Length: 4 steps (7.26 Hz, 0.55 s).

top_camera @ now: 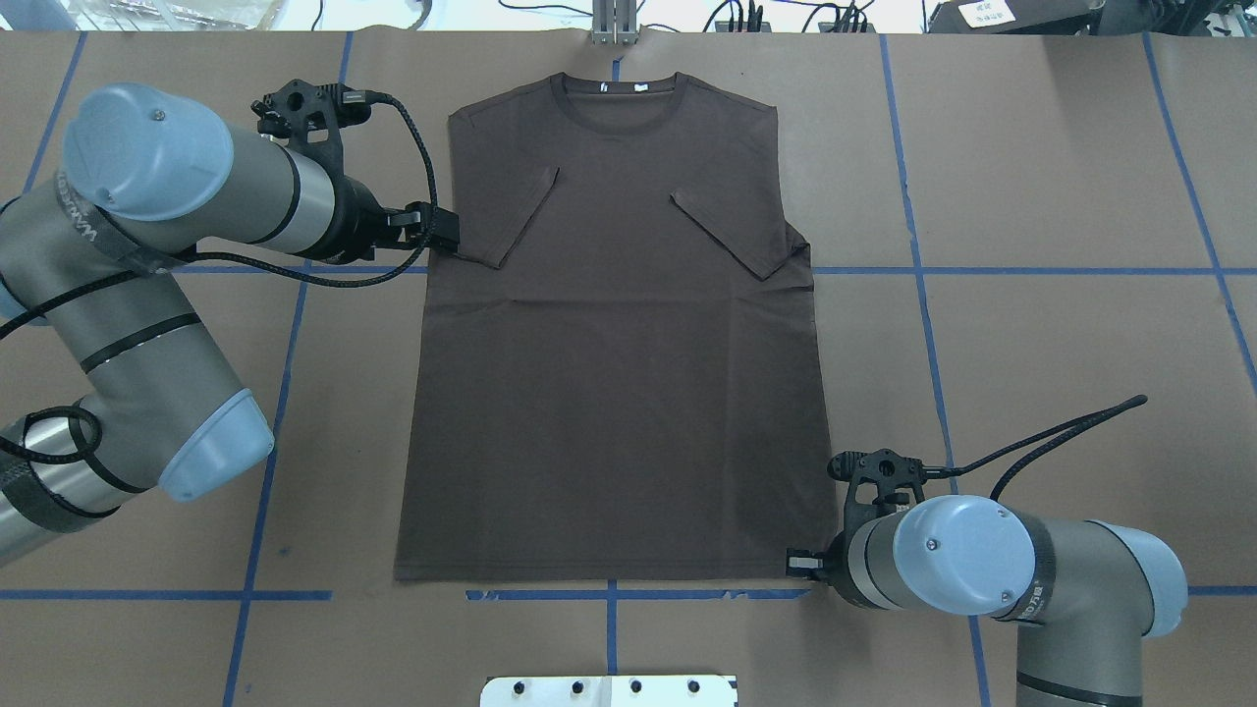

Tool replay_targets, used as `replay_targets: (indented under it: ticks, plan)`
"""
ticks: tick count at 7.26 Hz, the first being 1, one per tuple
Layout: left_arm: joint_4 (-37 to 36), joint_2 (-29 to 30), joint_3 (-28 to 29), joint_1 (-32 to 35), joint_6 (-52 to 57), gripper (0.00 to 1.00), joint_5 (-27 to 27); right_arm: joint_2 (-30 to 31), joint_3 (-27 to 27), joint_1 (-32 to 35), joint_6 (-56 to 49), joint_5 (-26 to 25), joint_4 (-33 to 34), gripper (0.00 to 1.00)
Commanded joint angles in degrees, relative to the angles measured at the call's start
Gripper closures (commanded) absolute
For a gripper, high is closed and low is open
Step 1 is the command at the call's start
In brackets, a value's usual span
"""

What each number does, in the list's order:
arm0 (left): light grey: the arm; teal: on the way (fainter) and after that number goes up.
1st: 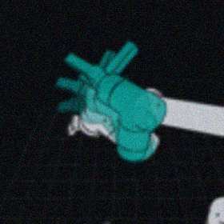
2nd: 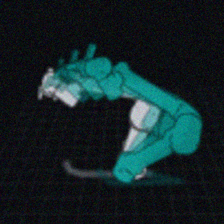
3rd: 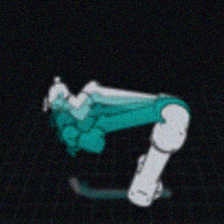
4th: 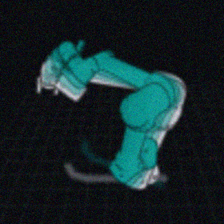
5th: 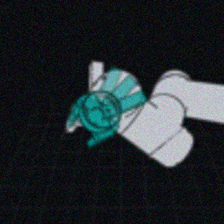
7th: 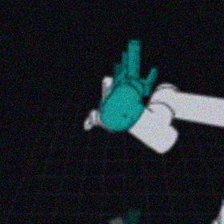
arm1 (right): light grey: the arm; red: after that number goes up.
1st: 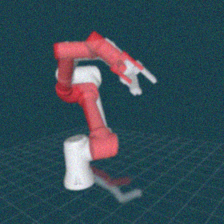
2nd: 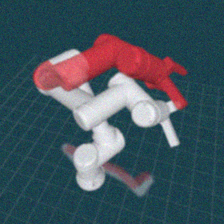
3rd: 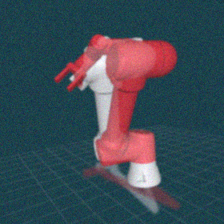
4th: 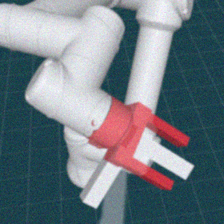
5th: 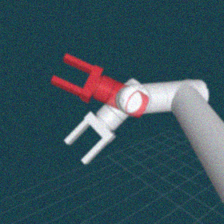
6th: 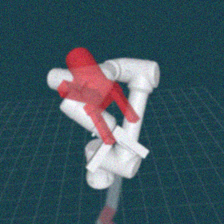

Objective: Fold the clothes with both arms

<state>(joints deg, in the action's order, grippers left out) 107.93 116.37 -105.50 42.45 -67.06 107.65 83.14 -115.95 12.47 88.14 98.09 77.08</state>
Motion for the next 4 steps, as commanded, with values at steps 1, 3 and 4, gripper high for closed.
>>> replay_targets:
  ticks: [1, 3, 4]
  plan:
    - [0.00, 0.00, 0.03, 0.00, 0.00, 0.00, -0.07, -0.09, -0.07, 0.01, 0.10, -0.10, 0.00, 1.00]
    - [0.00, 0.00, 0.03, -0.17, 0.00, 0.00, -0.07, -0.09, -0.42, 0.01, 0.45, -0.27, 0.00, 1.00]
    - [0.00, 0.00, 0.03, -0.18, -0.09, 0.00, 0.02, -0.17, -0.77, 0.10, 0.71, -0.45, 0.08, 1.00]
